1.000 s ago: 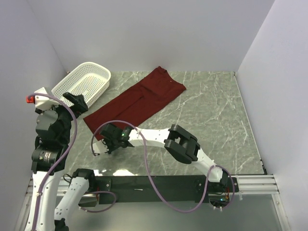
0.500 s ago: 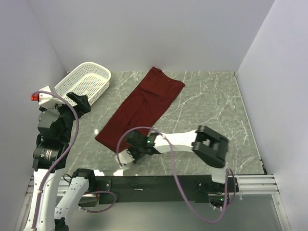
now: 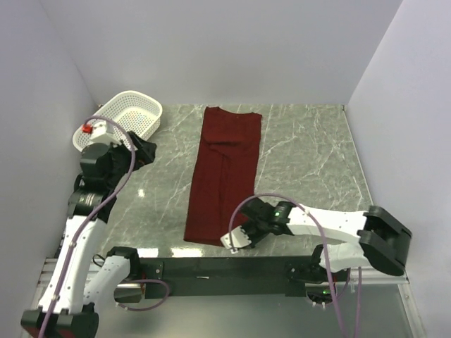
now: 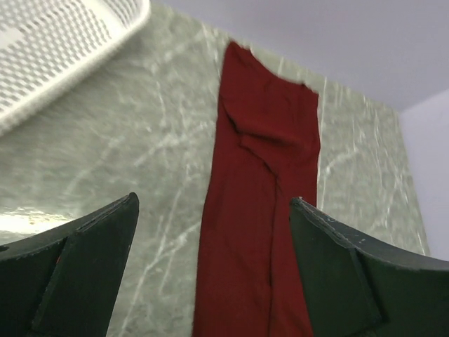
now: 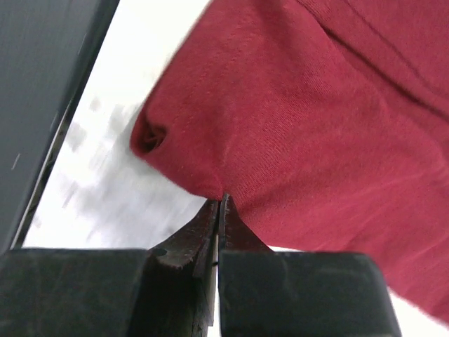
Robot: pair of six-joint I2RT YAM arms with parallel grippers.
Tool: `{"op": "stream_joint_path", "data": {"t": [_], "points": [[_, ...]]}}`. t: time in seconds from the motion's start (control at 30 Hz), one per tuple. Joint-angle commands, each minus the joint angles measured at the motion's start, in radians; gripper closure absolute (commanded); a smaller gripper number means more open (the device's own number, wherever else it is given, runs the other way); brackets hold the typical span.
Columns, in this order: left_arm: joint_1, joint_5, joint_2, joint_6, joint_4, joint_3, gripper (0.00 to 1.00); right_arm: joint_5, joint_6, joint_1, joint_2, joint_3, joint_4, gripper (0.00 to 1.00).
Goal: Fold and stack the t-shirts
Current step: Fold the tshirt
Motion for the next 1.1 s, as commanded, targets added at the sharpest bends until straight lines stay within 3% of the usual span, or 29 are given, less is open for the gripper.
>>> {"op": "stream_joint_path", "data": {"t": [0.0,0.13,0.2,0.27,0.3,0.33,0.53,0.7,0.93,1.07], "points": [[-0.001,0.159,0.057,-0.06,0.112,-0.031,0.06,-0.015,-0.061,-0.053,-0.108,-0.064,-0.141,1.0],[-0.01,0.297,0.159,-0.121,0.181,-0.066,0.07,-0.014,-0.098,-0.084,-0.2,-0.114,-0.219,1.0],[-0.061,0.3,0.244,-0.133,0.199,-0.063,0.08,-0.001,-0.107,-0.102,-0.246,-0.139,-0.244,1.0],[-0.156,0.236,0.356,-0.132,0.187,-0.023,0.08,0.002,-0.109,-0.126,-0.283,-0.145,-0.256,0.94],[-0.186,0.22,0.396,-0.133,0.175,-0.005,0.08,0.002,-0.103,-0.133,-0.295,-0.141,-0.267,0.86],[-0.231,0.206,0.441,-0.136,0.169,0.036,0.09,0.002,-0.093,-0.137,-0.306,-0.133,-0.27,0.72],[-0.277,0.113,0.692,-0.15,0.232,0.174,0.17,-0.207,0.031,-0.258,-0.368,0.085,-0.348,0.31],[-0.277,0.145,0.925,0.03,0.204,0.392,0.22,-0.285,0.208,-0.349,-0.375,0.183,-0.263,0.3],[-0.273,0.176,1.263,0.279,-0.004,0.814,0.3,-0.593,0.803,-0.706,-0.241,0.275,0.015,0.36],[-0.262,0.159,1.326,0.292,-0.058,0.9,0.31,-0.56,0.803,-0.717,-0.184,0.278,0.11,0.39]]}}
